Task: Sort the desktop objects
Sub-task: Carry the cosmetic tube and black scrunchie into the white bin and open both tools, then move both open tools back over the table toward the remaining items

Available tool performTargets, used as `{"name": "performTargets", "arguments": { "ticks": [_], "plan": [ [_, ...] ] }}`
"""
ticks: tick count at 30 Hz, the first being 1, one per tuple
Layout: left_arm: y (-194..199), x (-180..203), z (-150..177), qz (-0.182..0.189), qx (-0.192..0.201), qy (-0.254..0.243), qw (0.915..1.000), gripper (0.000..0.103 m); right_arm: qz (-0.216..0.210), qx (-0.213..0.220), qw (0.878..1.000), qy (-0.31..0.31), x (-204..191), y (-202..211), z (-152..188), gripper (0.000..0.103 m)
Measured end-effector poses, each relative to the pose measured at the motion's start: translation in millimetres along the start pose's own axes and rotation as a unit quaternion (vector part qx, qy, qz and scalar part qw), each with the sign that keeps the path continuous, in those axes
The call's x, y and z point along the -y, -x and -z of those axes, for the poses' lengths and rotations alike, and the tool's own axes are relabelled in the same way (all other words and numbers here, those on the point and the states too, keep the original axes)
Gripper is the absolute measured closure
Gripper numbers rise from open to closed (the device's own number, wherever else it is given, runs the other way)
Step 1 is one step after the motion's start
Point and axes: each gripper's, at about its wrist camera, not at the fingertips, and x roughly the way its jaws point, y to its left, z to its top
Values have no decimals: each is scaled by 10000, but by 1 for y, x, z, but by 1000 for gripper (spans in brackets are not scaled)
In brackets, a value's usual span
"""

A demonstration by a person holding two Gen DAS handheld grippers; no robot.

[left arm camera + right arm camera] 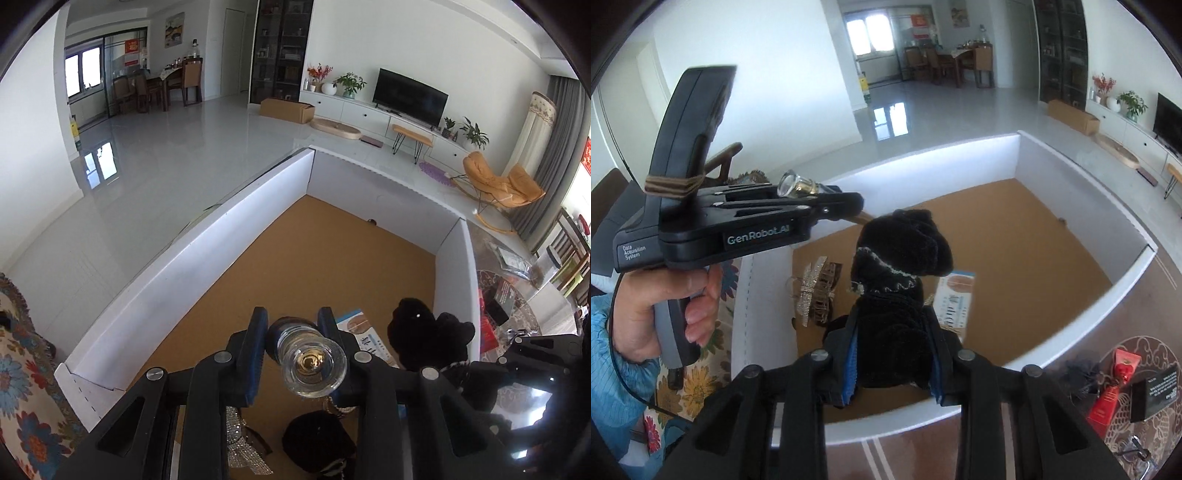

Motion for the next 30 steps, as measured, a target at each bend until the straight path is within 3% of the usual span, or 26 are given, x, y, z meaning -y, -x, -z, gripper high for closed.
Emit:
{"name": "performTargets", "arguments": {
  "ticks": [3,5,7,9,11,14,18,20,22,23,26,30],
  "plan": [
    [-25,-7,3,-546,-356,22,9979,72,111,-198,9997,-6,-4,-34,-6,59],
    [-34,-12,5,-818,-515,35,9953,65,27,-140,9999,-88,-2,-41,-7,28],
    [-31,-16,8,-911,-442,60,9948,40,-26,45,9998,-187,5,-31,-2,27],
    [-22,-14,13,-961,-274,30,9950,31,-88,233,9992,-304,13,-16,5,26],
    [-12,-7,17,-985,-170,-23,9950,31,13,448,9982,-389,25,5,15,23],
    [10,17,21,-781,53,-168,9968,31,360,825,9946,-515,47,44,48,13],
    [45,80,30,-194,371,-585,9974,30,1124,1018,9845,-876,84,94,125,5],
    [61,117,43,207,454,-861,9950,23,1534,885,9761,-1263,109,112,172,5],
    [72,157,63,567,515,-1159,9903,6,1927,651,9638,-1725,133,128,223,5],
    [74,176,75,748,510,-1318,9871,5,2127,513,9564,-1935,144,136,249,5],
    [60,233,108,1096,157,-1787,9777,4,2665,170,9338,-2382,165,153,312,5],
    [12,283,148,1005,-292,-2206,9697,4,2856,103,9182,-2742,177,170,360,5]
  ]
}}
